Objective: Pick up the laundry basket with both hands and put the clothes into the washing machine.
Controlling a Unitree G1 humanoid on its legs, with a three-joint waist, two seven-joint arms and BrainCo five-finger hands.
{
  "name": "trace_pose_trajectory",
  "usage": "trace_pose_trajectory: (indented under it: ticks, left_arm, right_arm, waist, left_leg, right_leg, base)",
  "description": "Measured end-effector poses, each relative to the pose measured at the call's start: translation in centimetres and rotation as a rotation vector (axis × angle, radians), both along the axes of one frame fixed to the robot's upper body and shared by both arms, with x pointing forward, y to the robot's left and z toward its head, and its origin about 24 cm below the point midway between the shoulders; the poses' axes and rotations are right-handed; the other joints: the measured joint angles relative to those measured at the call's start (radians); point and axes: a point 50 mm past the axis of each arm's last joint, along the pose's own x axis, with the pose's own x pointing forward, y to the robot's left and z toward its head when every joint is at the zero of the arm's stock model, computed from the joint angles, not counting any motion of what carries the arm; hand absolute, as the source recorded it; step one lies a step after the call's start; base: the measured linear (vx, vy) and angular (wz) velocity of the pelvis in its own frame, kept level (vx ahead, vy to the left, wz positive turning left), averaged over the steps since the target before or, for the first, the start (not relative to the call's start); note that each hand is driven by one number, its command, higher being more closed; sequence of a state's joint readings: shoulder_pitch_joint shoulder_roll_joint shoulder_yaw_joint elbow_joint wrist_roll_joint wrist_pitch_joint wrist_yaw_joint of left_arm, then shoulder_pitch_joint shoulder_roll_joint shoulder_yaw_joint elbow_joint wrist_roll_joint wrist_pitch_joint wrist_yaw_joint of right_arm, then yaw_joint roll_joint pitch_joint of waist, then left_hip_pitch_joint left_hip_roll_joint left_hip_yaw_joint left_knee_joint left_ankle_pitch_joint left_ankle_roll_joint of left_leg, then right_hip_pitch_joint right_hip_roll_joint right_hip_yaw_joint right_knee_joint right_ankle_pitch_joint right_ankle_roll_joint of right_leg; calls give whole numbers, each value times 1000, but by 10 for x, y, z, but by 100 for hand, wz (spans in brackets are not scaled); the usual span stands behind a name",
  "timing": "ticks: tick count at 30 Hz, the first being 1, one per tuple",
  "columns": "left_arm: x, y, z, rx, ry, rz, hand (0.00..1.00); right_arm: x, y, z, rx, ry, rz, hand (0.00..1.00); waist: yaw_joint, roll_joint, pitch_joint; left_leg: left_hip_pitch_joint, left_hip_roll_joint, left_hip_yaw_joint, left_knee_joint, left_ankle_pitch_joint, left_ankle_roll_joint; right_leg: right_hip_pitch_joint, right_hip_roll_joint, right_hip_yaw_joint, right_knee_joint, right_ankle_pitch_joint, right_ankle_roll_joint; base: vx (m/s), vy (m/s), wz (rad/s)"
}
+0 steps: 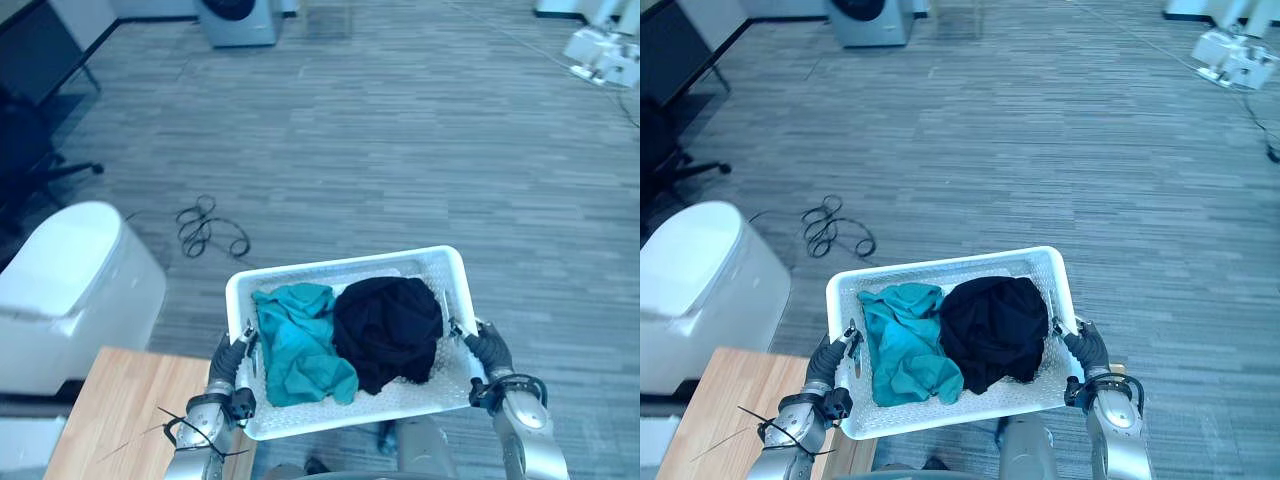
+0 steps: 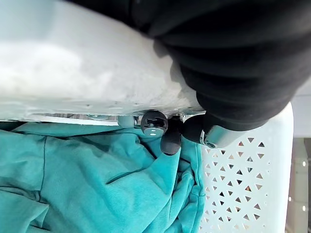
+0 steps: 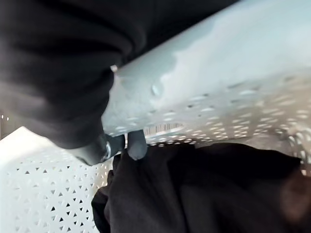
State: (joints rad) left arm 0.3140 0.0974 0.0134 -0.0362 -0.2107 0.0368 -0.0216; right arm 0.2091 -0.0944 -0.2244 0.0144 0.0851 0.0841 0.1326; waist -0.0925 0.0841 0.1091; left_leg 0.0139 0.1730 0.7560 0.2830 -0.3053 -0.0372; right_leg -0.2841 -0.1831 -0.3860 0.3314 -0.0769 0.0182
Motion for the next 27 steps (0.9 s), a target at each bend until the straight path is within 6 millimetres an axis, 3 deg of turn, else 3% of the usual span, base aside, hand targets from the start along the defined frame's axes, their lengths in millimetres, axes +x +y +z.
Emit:
trace_pose_trajectory:
  ticks: [1,4,7,10,12,13,14,15,16,17,18,20,22,23,25,27]
  left_arm:
    - [4,-3,-2,-6,1,6,100]
    - [9,-8,1,-4,-15,5,100]
    - [19,-15,7,0,-44,-14,100]
    - [27,-14,13,16,-75,-5,100]
    - [27,-10,14,22,-77,10,100]
    - [21,-5,10,27,-57,33,100]
    - [17,-3,7,29,-46,44,100]
    - [7,1,1,34,-16,71,100]
    - [3,3,-1,35,-4,82,100]
    - [-7,6,-6,10,17,108,100]
    - [-13,7,-8,-30,21,127,100]
    - [-14,6,-8,-54,13,140,100]
    - [-23,13,-8,-65,18,192,100]
    - [-25,15,-8,-66,19,204,100]
    - [-31,21,-3,-54,8,246,100]
    - [-30,21,1,-54,-10,262,100]
  right_arm:
    - [4,0,0,-10,1,-4,100]
    - [11,-1,6,-71,-19,-33,100]
    - [11,-4,9,-114,-35,-66,100]
    - [16,-3,16,-125,-79,-75,100]
    - [17,-1,17,-123,-84,-71,100]
    - [17,4,14,-117,-73,-48,100]
    - [17,6,13,-117,-69,-37,100]
    - [17,11,10,-121,-53,-8,100]
    - [17,12,9,-124,-47,2,100]
    - [17,17,8,-120,-43,20,100]
    - [19,18,12,-134,-57,37,100]
    - [23,21,15,-143,-71,55,100]
    - [30,29,19,-145,-90,95,100]
    - [30,32,19,-143,-91,106,100]
    - [32,40,24,-138,-117,134,100]
    - [33,42,32,-144,-152,128,100]
  waist:
    - [0,21,-4]
    - [-1,31,-11]
    - [-7,31,-11]
    - [-5,31,-11]
    - [2,27,-8]
    - [11,29,-4]
    - [19,36,1]
    - [37,55,12]
    - [46,60,14]
    - [67,49,18]
    - [86,54,18]
    - [105,42,26]
    - [154,12,45]
    - [162,9,46]
    - [164,4,48]
    - [166,-4,53]
  left_leg:
    - [-13,16,13,-9,18,-6]
    - [6,34,25,-61,31,-25]
    - [71,35,44,-106,49,-53]
    - [91,51,37,-80,52,-59]
    - [82,78,29,21,48,-53]
    - [66,137,25,180,41,-38]
    - [59,179,22,271,43,-11]
    - [14,293,-10,517,91,212]
    - [-10,325,-36,603,146,293]
    - [-85,348,-136,718,261,291]
    - [-171,311,-232,767,194,221]
    - [-275,206,-316,742,102,187]
    - [-380,43,-417,537,56,117]
    - [-398,17,-441,458,60,96]
    - [-446,-22,-481,131,126,7]
    - [-467,-25,-472,-7,181,-25]
  right_leg:
    - [10,50,7,-91,48,-2]
    - [20,124,24,-203,112,-26]
    - [55,154,9,-224,116,-29]
    - [71,161,2,-227,109,-35]
    - [89,161,1,-226,87,-39]
    - [114,166,11,-221,70,-40]
    - [132,178,20,-219,61,-45]
    - [184,214,41,-221,27,-64]
    - [206,225,54,-224,18,-70]
    - [244,228,94,-240,8,-81]
    - [254,228,119,-254,-1,-86]
    - [256,206,150,-263,-6,-81]
    - [278,173,207,-276,-28,-69]
    - [288,166,208,-283,-33,-62]
    - [330,151,205,-284,-83,-21]
    - [353,125,206,-254,-136,14]
  base:
    - [129,-201,-74]
    - [78,-151,-93]
    - [38,-54,-51]
    - [-7,-4,-33]
    - [-5,-7,-34]
    - [25,-16,-39]
    - [75,-58,-63]
    - [55,-52,-54]
    - [205,-26,-71]
    - [282,43,-57]
    - [383,60,-53]
    - [273,50,-40]
    - [294,59,-72]
    - [336,83,-55]
    - [410,133,-17]
    - [544,212,-1]
